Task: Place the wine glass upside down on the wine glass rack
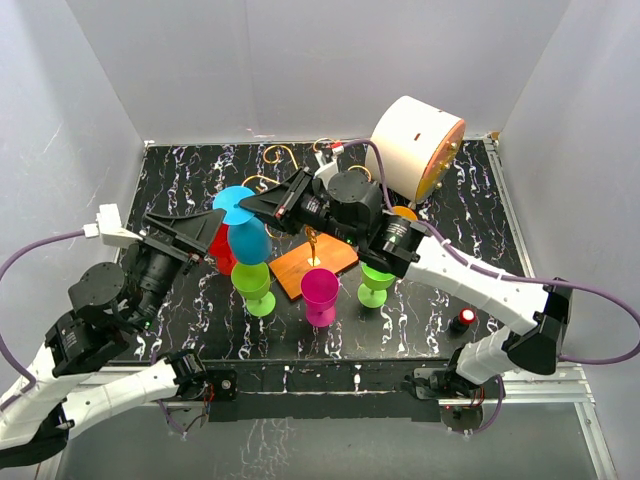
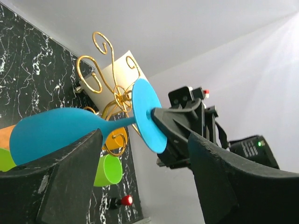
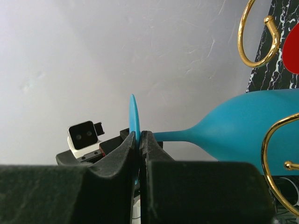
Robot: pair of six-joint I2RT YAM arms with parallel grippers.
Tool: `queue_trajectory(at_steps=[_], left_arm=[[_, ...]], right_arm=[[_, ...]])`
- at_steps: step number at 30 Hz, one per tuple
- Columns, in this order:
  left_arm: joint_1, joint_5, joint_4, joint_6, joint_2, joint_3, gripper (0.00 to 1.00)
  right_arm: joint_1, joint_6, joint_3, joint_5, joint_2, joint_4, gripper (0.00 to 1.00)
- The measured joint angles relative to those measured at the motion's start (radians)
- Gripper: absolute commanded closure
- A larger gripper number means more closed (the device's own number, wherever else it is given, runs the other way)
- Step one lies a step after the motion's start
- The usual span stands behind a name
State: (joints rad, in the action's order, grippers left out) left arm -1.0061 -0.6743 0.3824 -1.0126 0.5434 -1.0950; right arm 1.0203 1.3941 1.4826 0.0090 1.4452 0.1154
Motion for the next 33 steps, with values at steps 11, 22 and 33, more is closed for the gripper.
queue_trajectory(at_steps=[11,22,33], left_arm=[[0.000,-0.052,-0.003,-0.030,0.111,-0.029,0.67],[0.000,-0.036,-0.061,-0.035,0.127,-0.025,1.00],[0.000,-0.045,-0.067,-0.027,0.127,-0.025,1.00]], right_arm=[[0.002,0.004,-0.050,-0.005,-0.054,-0.019,1.00],[0.002,0.028,-0.131,-0.007,-0.108,-0.039,1.00],[0.002,0.021,-0.138,0.001,-0.113,-0.037,0.48]])
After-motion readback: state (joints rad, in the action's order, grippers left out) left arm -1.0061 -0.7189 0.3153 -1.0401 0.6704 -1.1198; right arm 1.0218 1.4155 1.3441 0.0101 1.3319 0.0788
